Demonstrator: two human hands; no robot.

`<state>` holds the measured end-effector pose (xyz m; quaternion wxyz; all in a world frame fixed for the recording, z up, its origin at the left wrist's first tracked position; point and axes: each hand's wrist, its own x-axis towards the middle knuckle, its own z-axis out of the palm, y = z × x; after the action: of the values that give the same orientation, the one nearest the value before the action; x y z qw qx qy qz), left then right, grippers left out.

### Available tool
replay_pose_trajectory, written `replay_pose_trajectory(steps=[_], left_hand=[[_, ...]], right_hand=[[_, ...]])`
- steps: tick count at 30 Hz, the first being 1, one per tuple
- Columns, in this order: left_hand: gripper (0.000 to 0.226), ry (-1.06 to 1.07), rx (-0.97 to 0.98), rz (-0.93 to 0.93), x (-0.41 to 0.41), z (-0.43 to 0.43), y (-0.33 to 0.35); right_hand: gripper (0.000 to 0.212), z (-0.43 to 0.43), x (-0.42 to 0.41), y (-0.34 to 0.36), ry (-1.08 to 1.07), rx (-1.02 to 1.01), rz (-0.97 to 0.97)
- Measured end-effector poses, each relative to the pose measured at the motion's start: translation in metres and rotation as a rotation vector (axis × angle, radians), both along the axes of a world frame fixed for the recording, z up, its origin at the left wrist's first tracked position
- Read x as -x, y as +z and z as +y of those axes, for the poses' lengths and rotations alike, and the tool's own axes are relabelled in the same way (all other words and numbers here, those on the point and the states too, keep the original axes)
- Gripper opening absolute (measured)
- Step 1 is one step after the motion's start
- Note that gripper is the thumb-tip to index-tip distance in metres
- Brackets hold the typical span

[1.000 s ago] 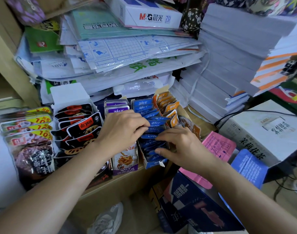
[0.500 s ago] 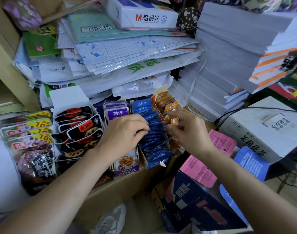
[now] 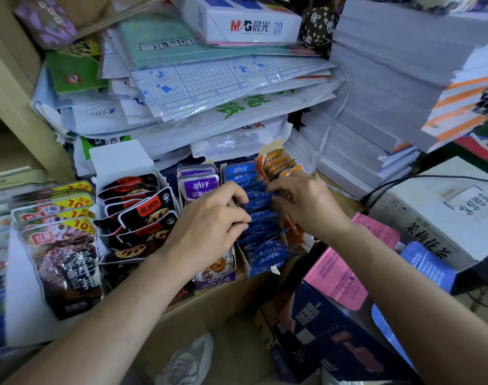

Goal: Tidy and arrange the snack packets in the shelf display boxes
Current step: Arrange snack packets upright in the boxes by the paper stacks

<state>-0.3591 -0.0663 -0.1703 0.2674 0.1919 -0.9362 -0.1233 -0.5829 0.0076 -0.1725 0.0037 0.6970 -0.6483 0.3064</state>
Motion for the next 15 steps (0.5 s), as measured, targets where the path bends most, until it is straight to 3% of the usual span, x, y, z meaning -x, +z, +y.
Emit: replay_pose_trajectory(steps=[5, 11, 15], left_hand=[[0.01, 0.048, 0.057, 0.071, 0.0024, 0.0019, 0.0001], [0.012, 0.049, 0.018, 0.041, 0.0021, 0.0043, -0.0053], [0.012, 0.071, -0.012, 0.026, 0.0013, 0.003, -0.0041]], right_hand=[[0.01, 0.0025, 0.0007, 0.0066, 0.059, 0.054, 0.017], [0.013, 0.0002, -0.002, 0.0008, 0.158, -0.107, 0.046], [0.017, 0.0031, 0.002, 0.0059, 0.068, -0.156, -0.122]])
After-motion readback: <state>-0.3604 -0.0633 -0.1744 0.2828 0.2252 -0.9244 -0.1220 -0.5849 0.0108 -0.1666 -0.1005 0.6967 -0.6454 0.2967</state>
